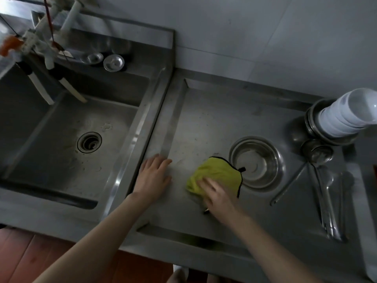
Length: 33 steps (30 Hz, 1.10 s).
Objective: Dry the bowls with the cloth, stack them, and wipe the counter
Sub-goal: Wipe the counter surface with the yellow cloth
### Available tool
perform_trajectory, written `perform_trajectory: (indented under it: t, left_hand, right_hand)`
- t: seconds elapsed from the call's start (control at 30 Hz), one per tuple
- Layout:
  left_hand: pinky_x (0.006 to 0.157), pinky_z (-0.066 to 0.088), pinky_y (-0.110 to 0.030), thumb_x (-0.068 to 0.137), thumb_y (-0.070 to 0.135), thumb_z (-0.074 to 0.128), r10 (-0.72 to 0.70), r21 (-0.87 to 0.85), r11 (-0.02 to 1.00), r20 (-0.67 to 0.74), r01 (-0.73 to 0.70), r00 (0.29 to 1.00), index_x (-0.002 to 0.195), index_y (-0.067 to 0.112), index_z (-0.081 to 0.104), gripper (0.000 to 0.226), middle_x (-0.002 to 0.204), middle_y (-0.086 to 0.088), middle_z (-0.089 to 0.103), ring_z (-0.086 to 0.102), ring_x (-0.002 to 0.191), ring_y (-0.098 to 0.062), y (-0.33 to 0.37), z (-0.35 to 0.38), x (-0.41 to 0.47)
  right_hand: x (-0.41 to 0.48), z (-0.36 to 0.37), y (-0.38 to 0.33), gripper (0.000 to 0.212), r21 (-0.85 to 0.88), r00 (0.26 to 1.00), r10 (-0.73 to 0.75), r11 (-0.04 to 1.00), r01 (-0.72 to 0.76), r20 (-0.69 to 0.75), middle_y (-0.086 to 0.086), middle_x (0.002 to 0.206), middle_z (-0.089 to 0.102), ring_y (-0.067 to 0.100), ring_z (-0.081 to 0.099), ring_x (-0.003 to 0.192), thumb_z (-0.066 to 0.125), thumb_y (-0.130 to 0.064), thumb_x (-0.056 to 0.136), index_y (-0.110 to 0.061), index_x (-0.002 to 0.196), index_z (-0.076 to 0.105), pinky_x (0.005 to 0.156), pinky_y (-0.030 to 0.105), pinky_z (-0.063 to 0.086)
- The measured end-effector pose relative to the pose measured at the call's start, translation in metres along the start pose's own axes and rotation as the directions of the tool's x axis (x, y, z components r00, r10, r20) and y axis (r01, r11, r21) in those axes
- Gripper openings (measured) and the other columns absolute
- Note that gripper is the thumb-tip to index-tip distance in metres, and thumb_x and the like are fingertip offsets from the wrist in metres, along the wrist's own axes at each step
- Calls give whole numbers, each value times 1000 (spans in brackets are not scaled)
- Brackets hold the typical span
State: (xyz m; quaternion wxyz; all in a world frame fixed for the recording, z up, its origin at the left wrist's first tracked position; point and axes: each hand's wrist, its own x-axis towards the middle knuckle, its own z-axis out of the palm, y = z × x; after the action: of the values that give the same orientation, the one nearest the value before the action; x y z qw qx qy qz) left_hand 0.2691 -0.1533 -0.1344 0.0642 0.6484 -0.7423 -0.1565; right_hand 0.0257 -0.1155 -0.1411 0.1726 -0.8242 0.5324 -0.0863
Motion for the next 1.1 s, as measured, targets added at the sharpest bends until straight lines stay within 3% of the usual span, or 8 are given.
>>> perform_trajectory:
  t: [0.13, 0.27, 0.47, 0.67, 0.8, 0.9, 1.03, 1.1]
  left_hand:
    - [120, 8, -53, 90, 33, 61, 12, 127, 992, 34, -17, 999, 144, 21, 43, 58, 158, -9, 28, 14, 149, -31, -20, 6, 11]
    - [118, 1, -59, 89, 35, 59, 13, 160, 987, 33, -18, 999, 145, 23, 40, 60, 161, -9, 20, 7, 150, -30, -29, 12, 22]
    - [113, 14, -67, 87, 35, 57, -25, 224, 974, 4, 23, 1000, 138, 22, 50, 54, 156, -11, 33, 18, 148, -31, -35, 22, 52]
    - [110, 14, -70, 93, 38, 36, -33, 233, 972, -30, 39, 999, 140, 25, 48, 50, 154, -10, 37, 25, 146, -30, -33, 23, 74]
    - [107, 15, -73, 95, 35, 40, -21, 226, 974, -55, 33, 998, 140, 27, 50, 47, 152, -5, 42, 35, 142, -26, -34, 25, 79]
    - [106, 14, -73, 94, 32, 40, -14, 221, 975, -41, 23, 999, 135, 24, 55, 44, 151, -5, 43, 40, 140, -24, -36, 25, 81]
    - [109, 9, -71, 92, 33, 25, -31, 184, 982, 0, 31, 1000, 137, 20, 53, 54, 154, -5, 39, 36, 142, -22, -36, 19, 80]
    - [110, 9, -70, 91, 36, 20, 3, 191, 982, 27, -9, 1000, 138, 17, 52, 60, 154, -7, 38, 37, 142, -24, -36, 12, 76]
  right_hand:
    - [7, 26, -7, 54, -300, 971, -2, 951, 76, 241, 0, 151, 35, 33, 36, 135, 32, -57, 87, -36, 135, 47, 105, 60, 30]
    - [17, 41, -2, 54, -330, 965, 60, 943, 28, 254, -3, 158, 19, 31, 14, 146, 23, -55, 92, -42, 144, 31, 104, 70, 22]
    - [75, 41, 13, 58, -295, 969, 133, 953, -68, 209, 2, 159, 19, 33, 13, 145, 51, -43, 92, -36, 146, 29, 101, 67, 29]
    - [158, 25, 26, 54, -239, 965, 160, 965, -108, 209, -4, 161, 0, 28, -7, 146, 29, -48, 99, -40, 149, 13, 111, 63, 10]
    - [174, 30, 17, 52, -197, 971, 160, 973, -124, 177, -4, 160, 12, 30, 2, 147, 33, -45, 98, -37, 148, 22, 109, 66, 11]
    - [145, 41, 1, 55, -206, 983, 9, 978, 29, 185, -2, 156, 26, 33, 17, 144, 29, -42, 92, -34, 146, 31, 107, 67, 18]
    - [80, 58, -28, 68, -151, 963, -108, 977, 148, 248, -2, 154, 31, 35, 23, 142, 60, -38, 83, -35, 145, 32, 106, 68, 22]
    - [51, 62, -44, 67, -142, 946, -151, 970, 198, 287, -2, 155, 29, 35, 21, 143, 56, -38, 84, -35, 146, 30, 105, 69, 22]
